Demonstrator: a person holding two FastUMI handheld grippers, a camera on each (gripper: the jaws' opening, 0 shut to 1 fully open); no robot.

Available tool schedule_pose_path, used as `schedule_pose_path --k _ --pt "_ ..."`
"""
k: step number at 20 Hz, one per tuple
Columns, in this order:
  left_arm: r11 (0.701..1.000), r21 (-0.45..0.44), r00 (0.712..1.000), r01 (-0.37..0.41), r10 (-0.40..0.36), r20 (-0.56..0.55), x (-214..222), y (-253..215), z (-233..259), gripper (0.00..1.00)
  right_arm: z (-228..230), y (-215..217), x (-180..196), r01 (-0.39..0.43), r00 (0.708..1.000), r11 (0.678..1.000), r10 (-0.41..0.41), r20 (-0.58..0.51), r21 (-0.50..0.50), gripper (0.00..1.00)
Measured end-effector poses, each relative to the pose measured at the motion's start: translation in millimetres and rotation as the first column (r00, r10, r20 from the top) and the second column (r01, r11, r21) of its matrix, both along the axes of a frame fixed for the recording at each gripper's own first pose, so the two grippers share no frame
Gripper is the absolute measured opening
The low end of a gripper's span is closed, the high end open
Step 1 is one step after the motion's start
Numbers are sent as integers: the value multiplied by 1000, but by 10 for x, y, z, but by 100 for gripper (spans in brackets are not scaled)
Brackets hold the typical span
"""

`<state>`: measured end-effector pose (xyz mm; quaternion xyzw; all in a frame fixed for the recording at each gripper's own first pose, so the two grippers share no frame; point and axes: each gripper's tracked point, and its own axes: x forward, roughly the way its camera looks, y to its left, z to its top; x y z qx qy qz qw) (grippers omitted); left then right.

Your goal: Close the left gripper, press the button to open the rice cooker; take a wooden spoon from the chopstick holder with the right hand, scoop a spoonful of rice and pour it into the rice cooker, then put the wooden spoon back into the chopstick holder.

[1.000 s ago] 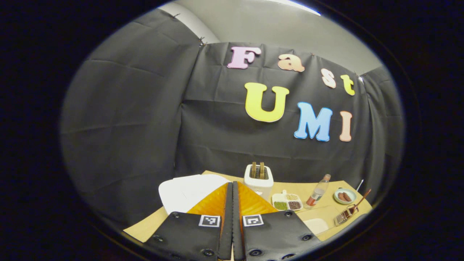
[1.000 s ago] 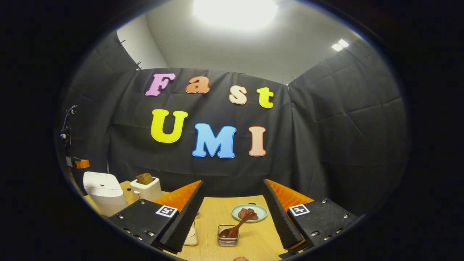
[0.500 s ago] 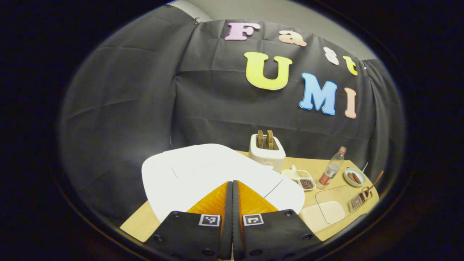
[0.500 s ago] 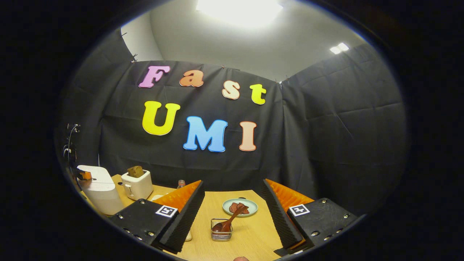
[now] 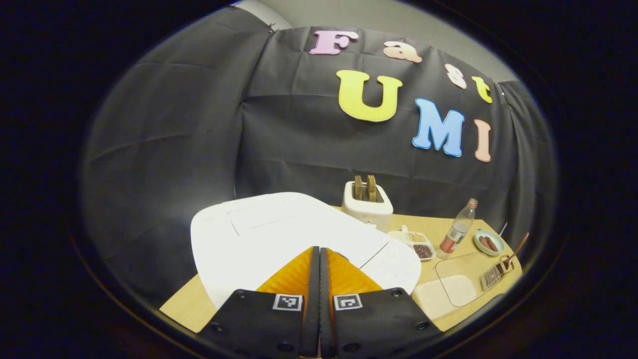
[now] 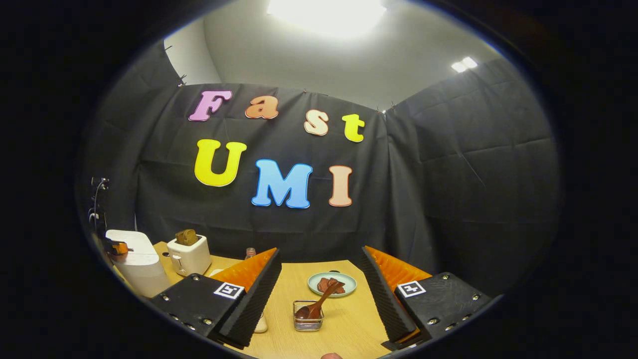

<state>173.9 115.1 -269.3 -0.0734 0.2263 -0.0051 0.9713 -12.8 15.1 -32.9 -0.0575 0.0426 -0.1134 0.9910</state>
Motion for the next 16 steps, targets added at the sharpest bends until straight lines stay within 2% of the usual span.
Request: schedule_pose_path --k 4,7,10,14,16 --pt "999 -5 996 -41 41 74 9 37 346 9 49 7 81 -33 999 999 33 13 -3 96" --pt "996 45 988 -73 66 137 53 138 665 11 59 -14 151 -60 998 998 60 18 14 96" --pt "989 78 968 -124 104 227 46 253 1137 9 82 -88 208 -73 997 997 72 27 28 96" --pt "991 8 943 -130 121 311 -119 152 1756 9 105 -201 303 -88 996 995 86 39 36 96" --pt "994 -11 932 -109 106 347 -240 18 1996 10 117 -246 358 -95 995 994 92 48 49 96"
